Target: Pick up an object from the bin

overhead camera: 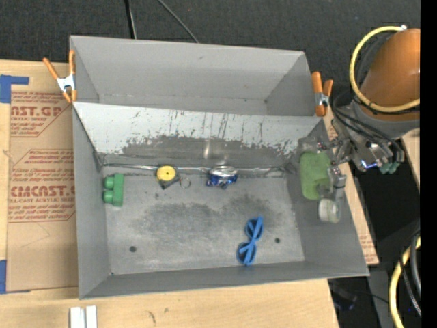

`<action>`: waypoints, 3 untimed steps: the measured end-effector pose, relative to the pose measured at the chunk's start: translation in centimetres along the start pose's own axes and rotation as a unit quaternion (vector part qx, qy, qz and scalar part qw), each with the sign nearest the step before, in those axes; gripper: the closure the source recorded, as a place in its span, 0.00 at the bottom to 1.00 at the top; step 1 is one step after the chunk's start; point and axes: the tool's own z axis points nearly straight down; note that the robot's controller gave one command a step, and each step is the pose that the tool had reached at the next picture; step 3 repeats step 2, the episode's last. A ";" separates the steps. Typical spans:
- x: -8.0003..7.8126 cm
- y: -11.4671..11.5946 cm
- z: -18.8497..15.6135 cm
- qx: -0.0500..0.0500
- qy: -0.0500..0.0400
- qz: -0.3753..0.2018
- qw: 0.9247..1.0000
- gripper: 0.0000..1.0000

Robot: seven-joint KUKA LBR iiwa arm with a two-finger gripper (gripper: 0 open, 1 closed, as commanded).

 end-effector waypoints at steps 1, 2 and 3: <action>0.6 0.3 10.2 -0.004 0.008 0.050 0.999 1.00; -0.2 -0.2 0.5 0.001 0.000 0.046 0.999 1.00; -0.2 -0.2 0.5 0.001 0.000 0.046 0.999 1.00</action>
Offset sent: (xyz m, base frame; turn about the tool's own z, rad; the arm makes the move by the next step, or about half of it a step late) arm -0.0043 -0.0008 -0.0968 0.0987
